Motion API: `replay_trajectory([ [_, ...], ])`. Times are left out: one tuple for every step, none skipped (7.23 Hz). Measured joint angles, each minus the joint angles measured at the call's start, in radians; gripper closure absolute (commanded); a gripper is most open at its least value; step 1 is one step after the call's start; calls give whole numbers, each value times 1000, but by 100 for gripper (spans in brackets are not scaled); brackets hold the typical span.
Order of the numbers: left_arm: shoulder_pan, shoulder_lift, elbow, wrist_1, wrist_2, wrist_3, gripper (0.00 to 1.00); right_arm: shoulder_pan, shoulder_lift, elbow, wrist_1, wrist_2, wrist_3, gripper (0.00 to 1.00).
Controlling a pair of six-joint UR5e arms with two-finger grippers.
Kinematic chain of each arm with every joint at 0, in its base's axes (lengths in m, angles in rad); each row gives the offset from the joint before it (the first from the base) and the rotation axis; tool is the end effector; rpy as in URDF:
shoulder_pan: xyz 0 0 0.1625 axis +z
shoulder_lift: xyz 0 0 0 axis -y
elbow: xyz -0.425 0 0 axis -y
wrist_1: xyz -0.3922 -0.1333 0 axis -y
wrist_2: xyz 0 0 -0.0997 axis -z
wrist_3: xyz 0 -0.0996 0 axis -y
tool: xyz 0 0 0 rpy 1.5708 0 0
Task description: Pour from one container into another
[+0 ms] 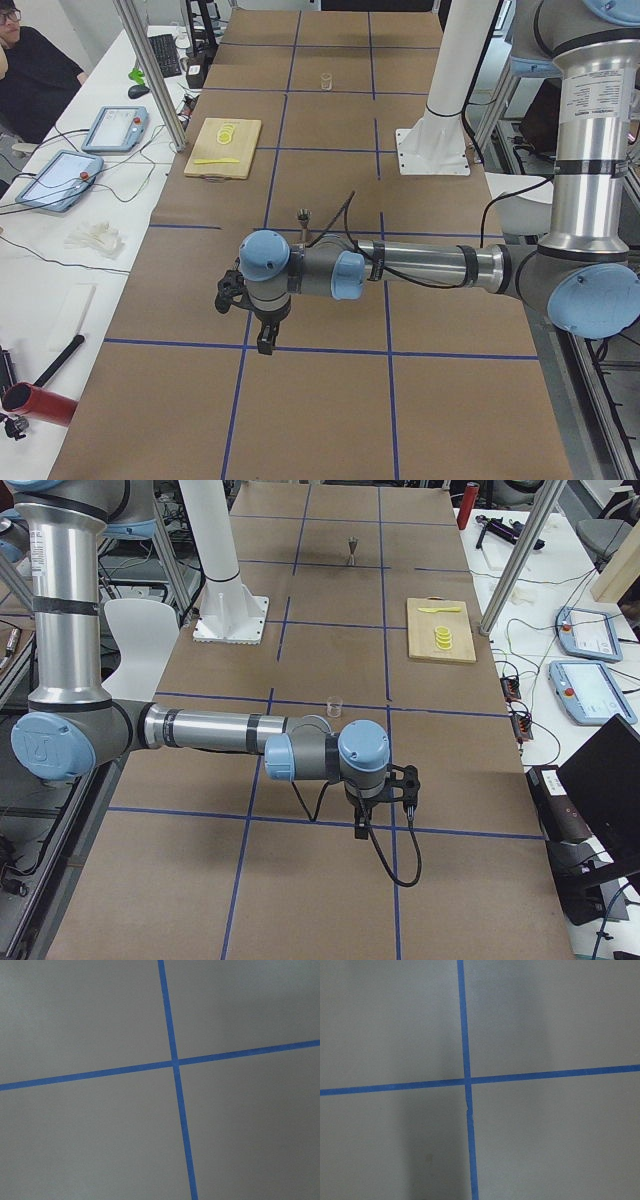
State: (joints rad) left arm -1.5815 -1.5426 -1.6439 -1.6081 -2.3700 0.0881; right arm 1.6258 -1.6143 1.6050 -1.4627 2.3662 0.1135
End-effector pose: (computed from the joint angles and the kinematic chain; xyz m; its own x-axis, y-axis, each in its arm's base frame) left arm -0.0671 -0.4842 0.6308 0.6961 0.1389 -0.7044 -0.0508 0.9882 0.1447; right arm 0.0885 -0.4756 0.6503 0.6921 0.0809 0.7173 -0.1340 0.9908 0.0175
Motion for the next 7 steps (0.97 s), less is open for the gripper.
replay_trajectory([
  [0, -1, -3, 0, 0, -23, 0, -2, -5, 2, 2, -4, 0, 0],
  [0, -1, -8, 0, 0, -56, 0, -3, -8, 1, 4, -3, 0, 0],
  [0, -2, -11, -1, 1, -73, 0, -3, -10, -2, 8, -1, -4, 0],
  [0, -2, -12, -2, 1, -78, 0, -4, -13, -4, 11, -1, -16, 0],
  [0, -3, -12, -2, 1, -78, 0, -4, -14, -5, 10, -1, -47, 0],
  [0, -3, -13, -2, 1, -77, 0, -3, -15, -6, 7, 1, -92, 0],
  [0, -4, -13, -3, 2, -76, 0, -3, -16, -8, 4, 3, -118, 0],
])
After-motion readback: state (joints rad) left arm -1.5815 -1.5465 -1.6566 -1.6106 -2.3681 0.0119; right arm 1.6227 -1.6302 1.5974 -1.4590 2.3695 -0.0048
